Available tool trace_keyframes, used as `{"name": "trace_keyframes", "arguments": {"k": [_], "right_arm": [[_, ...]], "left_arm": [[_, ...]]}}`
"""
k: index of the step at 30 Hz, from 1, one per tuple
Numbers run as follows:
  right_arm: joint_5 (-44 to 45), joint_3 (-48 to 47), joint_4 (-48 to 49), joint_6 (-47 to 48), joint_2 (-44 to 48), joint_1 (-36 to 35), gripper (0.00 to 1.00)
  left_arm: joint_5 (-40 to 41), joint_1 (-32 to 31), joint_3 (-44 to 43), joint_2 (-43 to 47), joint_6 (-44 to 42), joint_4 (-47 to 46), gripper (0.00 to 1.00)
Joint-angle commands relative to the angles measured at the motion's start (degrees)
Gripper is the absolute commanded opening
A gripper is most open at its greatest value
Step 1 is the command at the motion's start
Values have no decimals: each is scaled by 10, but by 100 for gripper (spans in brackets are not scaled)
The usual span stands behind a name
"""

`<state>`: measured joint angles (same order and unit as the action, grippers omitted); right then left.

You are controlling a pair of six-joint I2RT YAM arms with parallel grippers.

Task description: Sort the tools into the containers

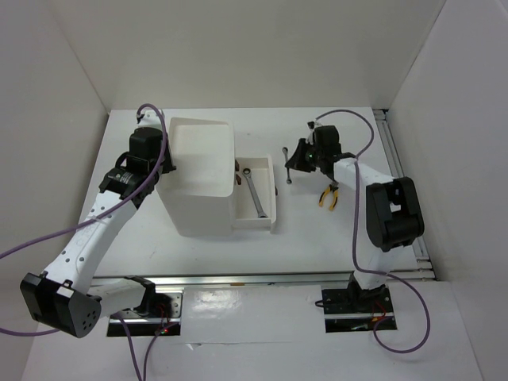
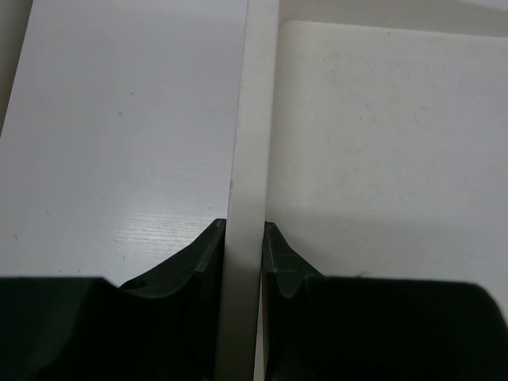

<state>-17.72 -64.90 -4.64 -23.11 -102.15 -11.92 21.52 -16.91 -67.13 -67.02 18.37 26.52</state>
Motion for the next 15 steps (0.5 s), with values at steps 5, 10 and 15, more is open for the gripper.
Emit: {"name": "trace_keyframes", "arguments": {"k": [5, 10, 15], "right_arm": [[-46, -22, 94, -32, 73, -75, 0], [24, -44, 62, -32, 73, -137, 14], [66, -19, 62, -32, 84, -155, 79]], "left_arm": [[-62, -8, 14, -14, 45, 56, 28], [-62, -8, 14, -14, 45, 56, 28], [-68, -8, 14, -14, 45, 56, 28]]}}
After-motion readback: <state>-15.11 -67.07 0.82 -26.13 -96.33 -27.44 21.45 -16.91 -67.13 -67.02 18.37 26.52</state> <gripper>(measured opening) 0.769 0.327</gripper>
